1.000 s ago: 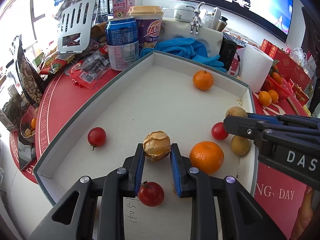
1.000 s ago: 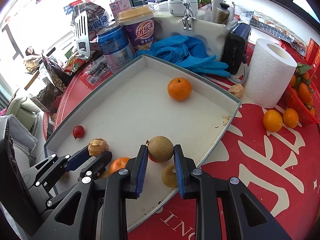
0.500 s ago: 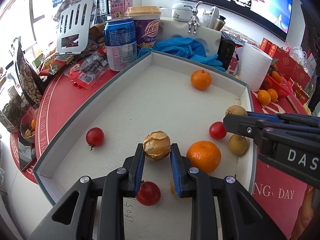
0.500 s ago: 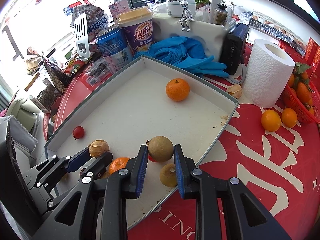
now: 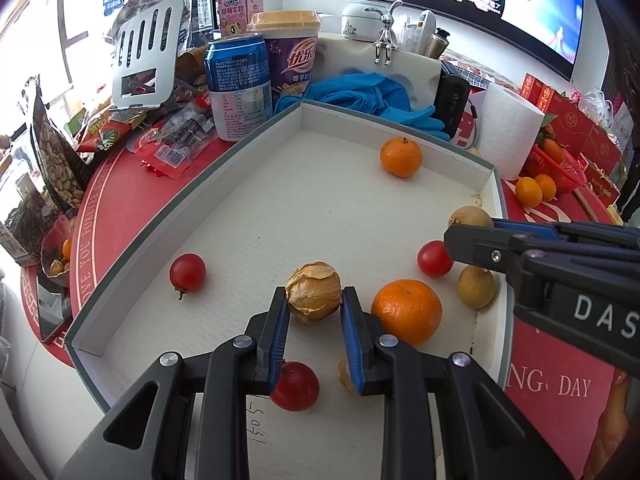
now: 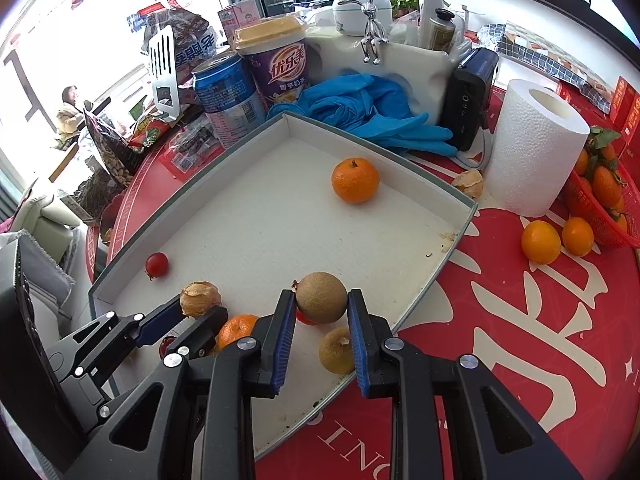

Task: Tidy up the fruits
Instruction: 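Open both tools to release the physalis and kiwi into the tray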

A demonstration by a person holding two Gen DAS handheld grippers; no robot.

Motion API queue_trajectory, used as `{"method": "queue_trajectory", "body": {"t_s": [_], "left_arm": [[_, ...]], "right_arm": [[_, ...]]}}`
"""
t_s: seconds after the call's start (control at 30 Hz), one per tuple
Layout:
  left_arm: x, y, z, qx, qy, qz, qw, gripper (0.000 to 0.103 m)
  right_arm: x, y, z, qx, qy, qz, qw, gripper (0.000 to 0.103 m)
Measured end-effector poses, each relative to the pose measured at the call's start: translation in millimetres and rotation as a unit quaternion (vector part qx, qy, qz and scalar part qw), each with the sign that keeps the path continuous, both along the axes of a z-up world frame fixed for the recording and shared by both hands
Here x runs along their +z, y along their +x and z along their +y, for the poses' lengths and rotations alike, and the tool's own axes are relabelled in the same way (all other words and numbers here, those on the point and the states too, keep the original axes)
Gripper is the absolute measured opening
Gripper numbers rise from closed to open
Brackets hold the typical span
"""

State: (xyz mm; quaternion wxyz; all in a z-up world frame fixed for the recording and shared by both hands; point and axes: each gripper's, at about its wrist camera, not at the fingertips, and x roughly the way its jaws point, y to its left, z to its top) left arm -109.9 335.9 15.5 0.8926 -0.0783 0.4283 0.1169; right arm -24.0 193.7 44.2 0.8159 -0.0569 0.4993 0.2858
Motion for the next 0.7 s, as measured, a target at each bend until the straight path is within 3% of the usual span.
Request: {"method": "queue_trajectory", "body": {"t_s": [0.07, 0.13, 0.2, 0.23, 0.27, 0.3, 0.33, 0.37, 0.57, 0.6, 0.63, 0.7], "left_arm": [[0.3, -0.6, -0.4, 0.0, 0.002, -0.001, 1.0, 0.032], [0.9, -1.0, -0.4, 0.001, 0.004, -0.001, 1.0, 0.043], [3.3, -2.8, -0.2, 0.004, 0.007, -0.005, 1.0, 0.066], [5.0, -4.0, -0.3, 0.006, 0.008, -0.009, 0.9999, 0.072], [6.6, -4.9, -0.7, 0.006, 0.009, -0.012, 0.9999, 0.081], [8.3, -6.1, -1.3, 0.006, 0.011, -0.017, 0.9998, 0.082], [9.7, -6.9, -2.4, 0.005, 0.015, -0.02, 0.9997, 0.082], [10.0, -7.0, -3.0, 0.004, 0.018, -0.019, 0.9996, 0.083], [6.2, -4.0, -5.3, 0.008, 0.015, 0.002, 0.9998, 0.087], [6.9, -4.7, -4.9, 0.01, 0.013, 0.0, 0.9999, 0.092], [8.4, -5.9, -4.2, 0.011, 0.011, -0.003, 0.9999, 0.095], [11.8, -6.7, -5.0, 0.015, 0.023, -0.005, 0.9996, 0.103]], "right_arm": [[0.3, -0.1, 1.9, 0.002, -0.002, -0.001, 1.0, 0.027], [0.7, 0.0, 3.5, 0.004, -0.002, 0.001, 1.0, 0.027], [1.1, 1.1, 4.2, 0.003, -0.001, 0.005, 1.0, 0.027], [1.4, 1.4, 3.8, 0.002, 0.0, 0.006, 1.0, 0.027], [1.9, 1.7, 3.4, 0.001, 0.001, 0.007, 1.0, 0.035], [3.0, 1.7, 2.7, -0.001, 0.002, 0.006, 1.0, 0.044], [5.3, 1.2, 1.5, -0.003, 0.005, 0.002, 1.0, 0.069], [8.1, 0.4, 0.3, -0.006, 0.009, -0.004, 1.0, 0.087], [25.2, -1.4, -5.6, -0.012, 0.021, -0.022, 0.999, 0.091], [26.0, -0.7, -6.7, -0.013, 0.022, -0.021, 0.999, 0.093], [25.8, 0.4, -8.2, -0.02, 0.016, -0.021, 0.999, 0.102], [24.8, 1.7, -12.5, -0.026, 0.017, -0.02, 0.999, 0.103]]}}
